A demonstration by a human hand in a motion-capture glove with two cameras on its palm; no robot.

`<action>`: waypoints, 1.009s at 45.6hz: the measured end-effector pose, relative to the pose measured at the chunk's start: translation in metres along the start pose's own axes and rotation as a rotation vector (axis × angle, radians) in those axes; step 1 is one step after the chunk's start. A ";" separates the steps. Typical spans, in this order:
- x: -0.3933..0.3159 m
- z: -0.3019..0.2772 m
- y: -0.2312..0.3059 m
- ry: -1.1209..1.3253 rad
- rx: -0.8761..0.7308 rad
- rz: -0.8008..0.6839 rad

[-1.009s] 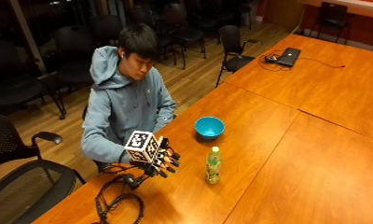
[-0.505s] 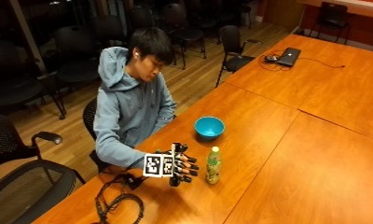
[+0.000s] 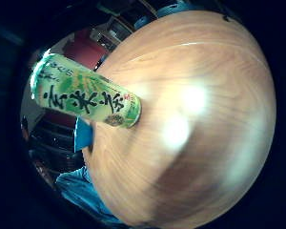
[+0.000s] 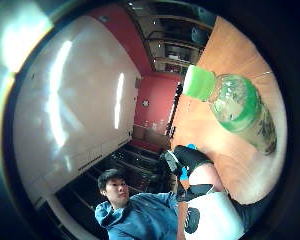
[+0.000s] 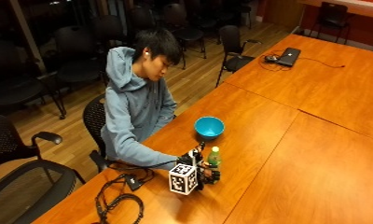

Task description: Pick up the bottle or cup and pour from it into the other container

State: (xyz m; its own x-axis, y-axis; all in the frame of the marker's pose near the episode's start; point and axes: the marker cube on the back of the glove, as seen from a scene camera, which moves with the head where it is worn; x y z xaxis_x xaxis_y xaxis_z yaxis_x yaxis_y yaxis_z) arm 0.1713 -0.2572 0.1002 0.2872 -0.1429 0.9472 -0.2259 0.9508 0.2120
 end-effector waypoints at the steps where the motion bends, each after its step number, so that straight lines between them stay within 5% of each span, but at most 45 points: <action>1: 0.001 0.004 -0.002 -0.012 -0.003 0.004; 37: 0.014 0.064 -0.035 -0.171 0.174 0.003; 46: -0.011 0.073 -0.033 -0.128 0.107 -0.006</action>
State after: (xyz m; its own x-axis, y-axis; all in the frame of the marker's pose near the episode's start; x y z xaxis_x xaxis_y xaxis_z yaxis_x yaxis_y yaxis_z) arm 0.1077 -0.3074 0.1004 0.1691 -0.1891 0.9673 -0.3240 0.9162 0.2357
